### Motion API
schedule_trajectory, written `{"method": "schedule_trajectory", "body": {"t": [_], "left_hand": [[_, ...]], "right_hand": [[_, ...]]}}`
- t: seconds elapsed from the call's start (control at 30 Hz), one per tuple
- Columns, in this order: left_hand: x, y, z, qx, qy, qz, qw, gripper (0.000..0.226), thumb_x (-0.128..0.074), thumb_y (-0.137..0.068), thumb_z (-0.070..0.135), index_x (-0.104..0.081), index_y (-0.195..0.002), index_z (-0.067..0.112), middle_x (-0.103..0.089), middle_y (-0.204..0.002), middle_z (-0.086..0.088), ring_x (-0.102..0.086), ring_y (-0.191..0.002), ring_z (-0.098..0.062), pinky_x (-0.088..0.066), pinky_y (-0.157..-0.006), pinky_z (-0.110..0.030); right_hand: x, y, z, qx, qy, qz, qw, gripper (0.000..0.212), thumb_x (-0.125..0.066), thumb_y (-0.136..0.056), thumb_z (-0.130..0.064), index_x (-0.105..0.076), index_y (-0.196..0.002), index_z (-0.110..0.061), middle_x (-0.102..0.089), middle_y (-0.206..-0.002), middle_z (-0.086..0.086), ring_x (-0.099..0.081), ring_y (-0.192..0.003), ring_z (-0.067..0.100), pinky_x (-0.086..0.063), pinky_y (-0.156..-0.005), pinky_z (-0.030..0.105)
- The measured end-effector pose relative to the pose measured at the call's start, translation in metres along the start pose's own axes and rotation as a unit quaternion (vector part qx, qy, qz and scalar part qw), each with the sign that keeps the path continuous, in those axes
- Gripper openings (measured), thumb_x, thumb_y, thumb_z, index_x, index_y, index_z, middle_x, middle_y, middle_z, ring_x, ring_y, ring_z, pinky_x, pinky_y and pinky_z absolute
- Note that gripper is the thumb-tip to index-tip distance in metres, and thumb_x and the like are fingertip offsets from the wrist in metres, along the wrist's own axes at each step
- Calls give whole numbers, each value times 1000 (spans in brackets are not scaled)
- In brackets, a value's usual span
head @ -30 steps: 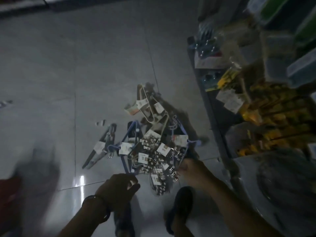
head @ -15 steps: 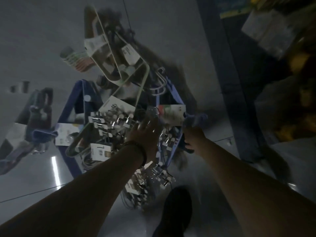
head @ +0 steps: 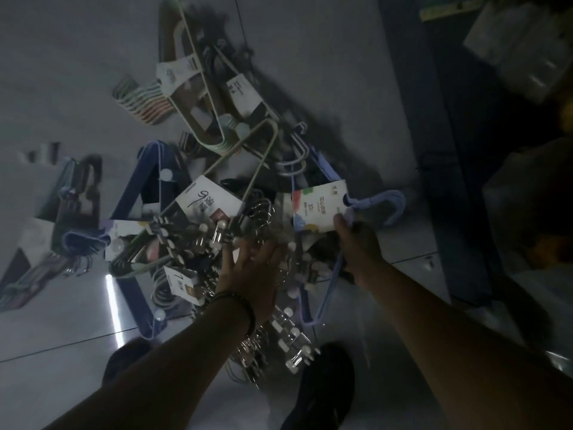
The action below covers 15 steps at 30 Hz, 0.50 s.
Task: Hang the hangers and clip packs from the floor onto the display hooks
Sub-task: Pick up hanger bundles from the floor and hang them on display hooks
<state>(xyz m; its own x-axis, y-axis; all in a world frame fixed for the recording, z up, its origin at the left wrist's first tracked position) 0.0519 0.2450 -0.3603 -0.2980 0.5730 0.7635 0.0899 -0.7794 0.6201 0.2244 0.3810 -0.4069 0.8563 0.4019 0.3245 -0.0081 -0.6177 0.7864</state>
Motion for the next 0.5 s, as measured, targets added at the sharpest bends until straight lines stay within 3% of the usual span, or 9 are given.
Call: {"method": "schedule_trajectory", "body": {"t": [0.1,0.2,0.3,0.37,0.43,0.5], "left_hand": [[4,9,3,4,16,-32,999,100,-67,-92,38,4,-161,37,-5,-171,8,-7,-158,-35,-1,-122,-68],[9,14,14,12,31,-52,998,98,-65,-92,43,4,-162,35,-8,-172,6,-8,-158,-34,-1,-122,-68],[20,13,23,5,49,-63,997,96,-68,-89,44,-5,-162,33,-14,-171,4,-11,-158,-33,-5,-122,-67],[31,13,25,2,61,-48,997,86,-65,-92,43,-14,-160,33,-23,-168,4,-17,-157,-32,-8,-122,-68],[41,17,24,-13,71,-22,997,68,-60,-97,45,-25,-154,38,-33,-163,8,-27,-154,-29,-10,-122,-70],[45,28,19,-38,52,0,998,56,-60,-97,49,-36,-146,41,-43,-157,12,-35,-150,-25,-13,-121,-70]], "right_hand": [[16,24,-22,87,63,94,990,39,-64,-99,-51,-66,-103,-12,-69,-90,4,-64,-80,21,-42,-58,26],[29,55,-39,133,79,178,972,43,-70,-97,-45,-65,-115,-7,-70,-99,6,-62,-78,15,-38,-54,16],[39,88,-49,162,45,251,953,46,-73,-96,-41,-64,-123,-4,-72,-111,11,-69,-94,24,-40,-59,17],[46,105,-52,198,31,282,938,42,-73,-96,-41,-63,-119,-8,-70,-105,1,-64,-88,14,-42,-63,18],[54,111,-54,212,33,290,933,38,-71,-97,-44,-62,-119,-14,-62,-100,-8,-56,-84,3,-42,-64,12],[60,106,-55,196,26,259,945,36,-69,-97,-47,-60,-113,-16,-65,-101,-7,-62,-89,11,-50,-73,22]]}}
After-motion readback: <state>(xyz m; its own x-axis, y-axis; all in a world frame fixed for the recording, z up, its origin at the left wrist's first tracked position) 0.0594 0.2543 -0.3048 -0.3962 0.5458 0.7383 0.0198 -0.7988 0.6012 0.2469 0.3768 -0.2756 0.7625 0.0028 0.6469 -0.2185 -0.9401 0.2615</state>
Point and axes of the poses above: each hand's wrist, its own y-axis away from the middle knuckle, its own x-axis out of the back of the hand, z = x × y, the point moved 3 cm from there along -y, towards the middle knuckle
